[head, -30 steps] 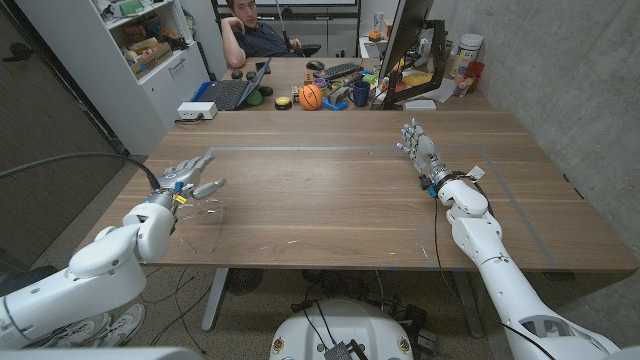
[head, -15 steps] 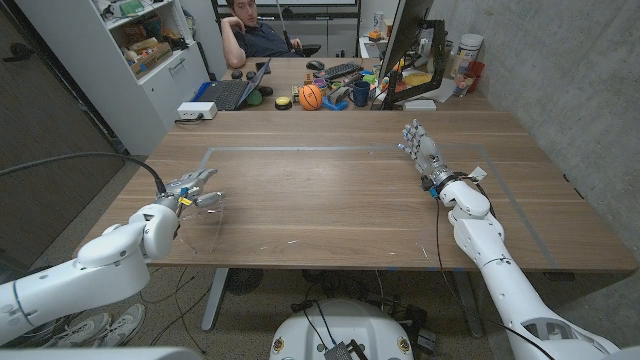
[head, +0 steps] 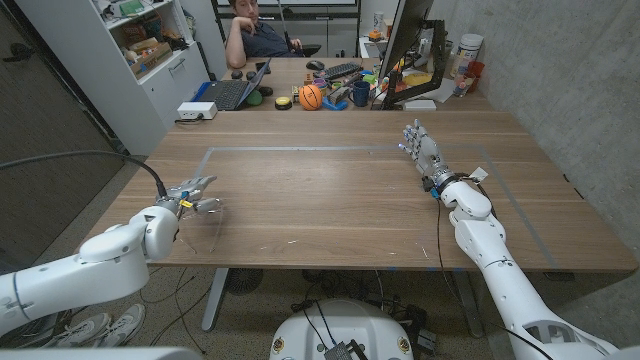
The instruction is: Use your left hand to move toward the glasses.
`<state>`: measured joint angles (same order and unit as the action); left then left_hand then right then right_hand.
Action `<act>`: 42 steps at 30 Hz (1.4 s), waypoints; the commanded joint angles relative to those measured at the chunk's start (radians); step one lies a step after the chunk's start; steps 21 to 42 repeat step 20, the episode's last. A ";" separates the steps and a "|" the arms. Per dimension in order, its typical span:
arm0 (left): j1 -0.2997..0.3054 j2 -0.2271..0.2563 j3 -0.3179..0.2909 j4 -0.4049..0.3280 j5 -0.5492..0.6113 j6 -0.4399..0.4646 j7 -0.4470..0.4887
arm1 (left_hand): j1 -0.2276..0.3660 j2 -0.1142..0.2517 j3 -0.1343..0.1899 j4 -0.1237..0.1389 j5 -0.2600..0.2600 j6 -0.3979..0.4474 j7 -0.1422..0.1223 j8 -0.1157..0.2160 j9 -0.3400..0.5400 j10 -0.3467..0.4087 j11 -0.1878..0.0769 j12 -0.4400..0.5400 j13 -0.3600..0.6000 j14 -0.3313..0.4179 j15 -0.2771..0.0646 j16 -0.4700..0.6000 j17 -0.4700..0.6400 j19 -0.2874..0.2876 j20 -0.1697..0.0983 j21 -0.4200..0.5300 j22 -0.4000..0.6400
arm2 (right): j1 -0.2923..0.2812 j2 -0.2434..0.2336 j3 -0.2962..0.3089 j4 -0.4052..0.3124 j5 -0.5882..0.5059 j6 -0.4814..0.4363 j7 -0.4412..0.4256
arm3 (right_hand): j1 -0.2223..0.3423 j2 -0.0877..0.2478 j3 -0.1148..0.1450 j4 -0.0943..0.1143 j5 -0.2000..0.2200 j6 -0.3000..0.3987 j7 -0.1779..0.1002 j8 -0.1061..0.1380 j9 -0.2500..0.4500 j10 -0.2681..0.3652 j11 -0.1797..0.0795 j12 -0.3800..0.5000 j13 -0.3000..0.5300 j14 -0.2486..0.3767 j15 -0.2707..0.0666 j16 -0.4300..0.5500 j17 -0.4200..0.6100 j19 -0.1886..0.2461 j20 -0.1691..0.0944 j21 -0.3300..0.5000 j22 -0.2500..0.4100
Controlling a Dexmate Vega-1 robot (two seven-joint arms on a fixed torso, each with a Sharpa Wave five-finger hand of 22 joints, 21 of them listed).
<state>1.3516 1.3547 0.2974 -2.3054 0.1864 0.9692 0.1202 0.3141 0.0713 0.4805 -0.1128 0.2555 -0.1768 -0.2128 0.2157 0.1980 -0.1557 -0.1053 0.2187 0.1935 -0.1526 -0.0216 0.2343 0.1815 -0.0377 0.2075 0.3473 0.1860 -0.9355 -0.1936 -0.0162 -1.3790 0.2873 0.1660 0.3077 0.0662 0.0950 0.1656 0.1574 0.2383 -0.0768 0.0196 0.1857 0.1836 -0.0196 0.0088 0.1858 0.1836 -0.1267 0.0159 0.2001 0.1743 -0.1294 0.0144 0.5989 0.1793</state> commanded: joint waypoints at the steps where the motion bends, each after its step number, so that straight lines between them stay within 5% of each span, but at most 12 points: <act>1: -0.045 0.038 0.049 -0.009 -0.046 0.012 0.037 | 0.017 0.000 0.003 -0.006 -0.003 -0.016 -0.009 0.009 0.001 0.001 0.006 -0.002 0.004 -0.014 -0.005 -0.003 0.001 -0.001 0.000 -0.003 0.003 | -0.006 -0.001 0.002 -0.007 0.000 -0.003 -0.002 | -0.009 0.003 -0.005 -0.002 0.010 -0.001 0.001 0.006 0.003 -0.006 -0.004 0.006 0.004 -0.001 0.006 0.004 0.004 0.000 -0.001 -0.002 0.001; 20: -0.112 0.054 0.106 0.002 -0.063 0.005 0.033 | 0.018 0.007 0.003 -0.006 -0.013 -0.015 -0.009 0.007 0.002 -0.009 0.007 -0.012 0.006 -0.028 -0.007 -0.010 0.002 -0.014 -0.002 -0.017 0.004 | 0.016 0.007 -0.006 0.024 -0.008 0.002 -0.008 | -0.010 0.004 -0.007 -0.003 0.012 -0.001 0.001 0.005 0.003 -0.004 -0.004 0.006 0.004 -0.001 0.004 0.003 0.004 0.002 -0.002 -0.007 0.001; 42: -0.112 0.054 0.106 0.002 -0.063 0.005 0.033 | 0.018 0.007 0.003 -0.006 -0.013 -0.015 -0.009 0.007 0.002 -0.009 0.007 -0.012 0.006 -0.028 -0.007 -0.010 0.002 -0.014 -0.002 -0.017 0.004 | 0.016 0.007 -0.006 0.024 -0.008 0.002 -0.008 | -0.010 0.004 -0.007 -0.003 0.012 -0.001 0.001 0.005 0.003 -0.004 -0.004 0.006 0.004 -0.001 0.004 0.003 0.004 0.002 -0.002 -0.007 0.001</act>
